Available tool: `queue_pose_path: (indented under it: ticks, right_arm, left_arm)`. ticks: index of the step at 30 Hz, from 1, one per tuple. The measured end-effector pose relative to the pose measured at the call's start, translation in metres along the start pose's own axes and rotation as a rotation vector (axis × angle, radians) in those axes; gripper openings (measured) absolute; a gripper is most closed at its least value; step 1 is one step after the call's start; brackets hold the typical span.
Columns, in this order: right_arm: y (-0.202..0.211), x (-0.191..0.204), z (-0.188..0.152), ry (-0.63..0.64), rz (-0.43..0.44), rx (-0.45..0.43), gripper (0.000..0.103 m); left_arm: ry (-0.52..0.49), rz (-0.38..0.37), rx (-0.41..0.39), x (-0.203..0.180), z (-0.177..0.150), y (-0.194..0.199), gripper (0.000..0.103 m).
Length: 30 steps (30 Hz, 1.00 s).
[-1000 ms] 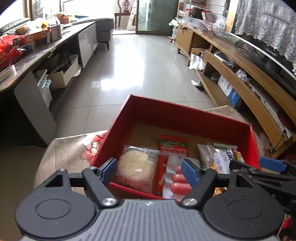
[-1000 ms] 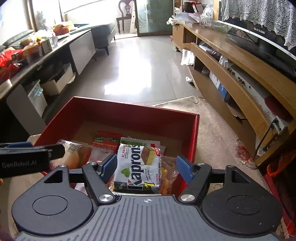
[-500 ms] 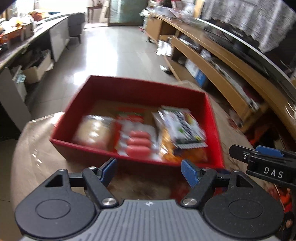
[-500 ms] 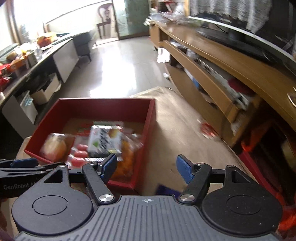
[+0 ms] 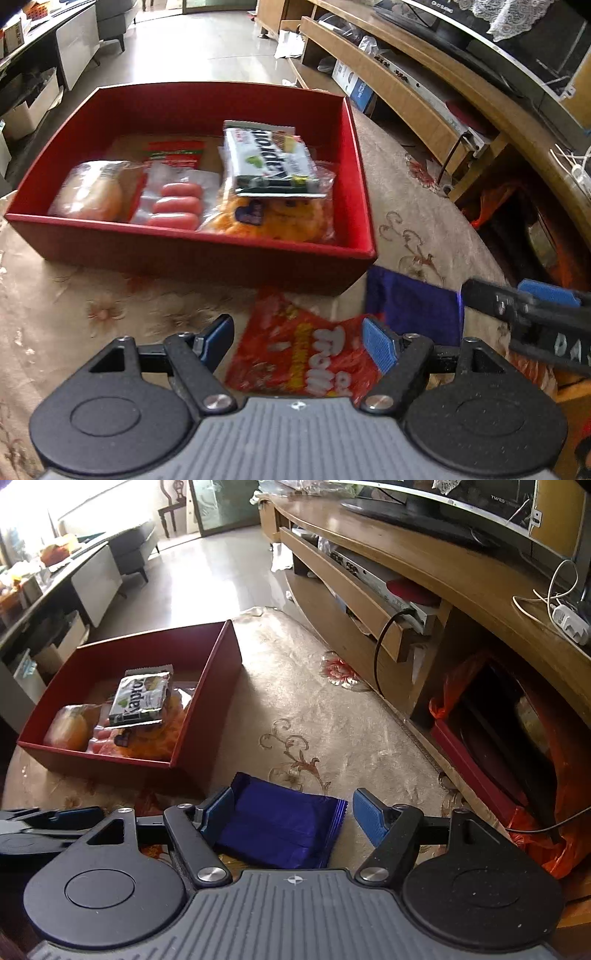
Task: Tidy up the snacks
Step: 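Move the left gripper to the red Trolli bag while the right moves to the blue pouch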
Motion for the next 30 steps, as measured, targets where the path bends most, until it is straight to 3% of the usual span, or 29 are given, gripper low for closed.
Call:
queue_pose_path:
  ticks: [6, 12, 17, 20, 22, 26, 30]
  right_arm:
    - [-0.001, -0.007, 0.0, 0.007, 0.0, 0.002, 0.078]
    - [-0.001, -0.011, 0.002, 0.001, 0.013, 0.004, 0.078]
    - [-0.001, -0.009, 0.002, 0.007, 0.02, 0.015, 0.079]
    - [-0.001, -0.004, 0.001, 0.019, 0.024, 0.019, 0.079]
    - [-0.002, -0.001, 0.0, 0.028, 0.028, 0.022, 0.079]
    - [-0.001, 0.003, 0.0, 0.04, 0.032, 0.026, 0.079]
    - [0.001, 0.003, 0.002, 0.037, 0.044, 0.021, 0.08]
  left_arm:
    - [0.041, 0.021, 0.035, -0.016, 0.005, -0.026, 0.075]
    - [0.014, 0.037, 0.04, -0.016, 0.0, -0.027, 0.076]
    - [-0.038, 0.109, 0.08, 0.005, -0.019, -0.024, 0.077]
    - [-0.014, 0.089, 0.104, 0.024, -0.029, -0.017, 0.077]
    - [-0.072, 0.08, 0.121, 0.027, -0.035, -0.012, 0.077]
    - [-0.213, 0.146, 0.152, 0.022, -0.049, -0.005, 0.078]
    - [-0.106, 0.147, 0.174, 0.038, -0.052, 0.0, 0.078]
Point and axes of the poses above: each gripper's, at about its wrist camera, not at the fingertips, and y roughly against the way its jaws point, x to its left, z to its top, the point moved 2 cm from there along -y, roughly the way its jaws point, and after that the axes turned 4 degrees about x, right-handed, at the moved point
